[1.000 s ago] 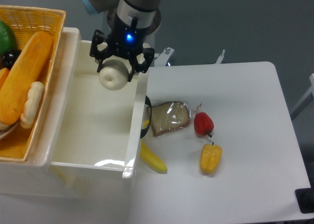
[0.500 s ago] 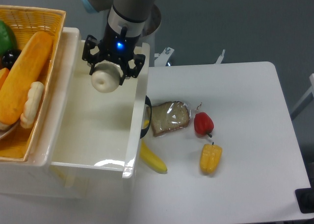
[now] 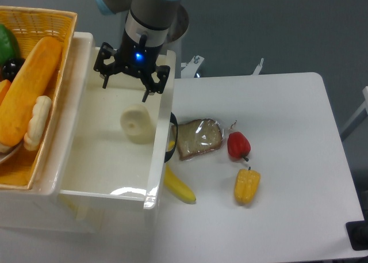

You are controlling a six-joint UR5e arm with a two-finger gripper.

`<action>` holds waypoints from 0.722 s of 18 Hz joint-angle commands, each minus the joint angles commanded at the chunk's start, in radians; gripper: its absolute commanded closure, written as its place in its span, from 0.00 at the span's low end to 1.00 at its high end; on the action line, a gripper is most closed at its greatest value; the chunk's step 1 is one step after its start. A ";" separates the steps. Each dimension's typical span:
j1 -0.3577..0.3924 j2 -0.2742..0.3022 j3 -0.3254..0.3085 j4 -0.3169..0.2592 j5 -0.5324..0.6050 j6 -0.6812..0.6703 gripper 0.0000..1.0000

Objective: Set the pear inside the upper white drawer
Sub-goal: 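Raise the open gripper up away from the drawer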

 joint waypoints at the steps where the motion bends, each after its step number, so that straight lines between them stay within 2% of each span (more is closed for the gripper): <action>1: 0.003 0.002 0.008 0.000 0.000 0.014 0.01; 7: 0.070 0.005 0.017 0.009 0.000 0.161 0.00; 10: 0.104 0.000 0.021 0.070 0.014 0.175 0.00; 13: 0.115 -0.017 0.029 0.093 0.147 0.215 0.00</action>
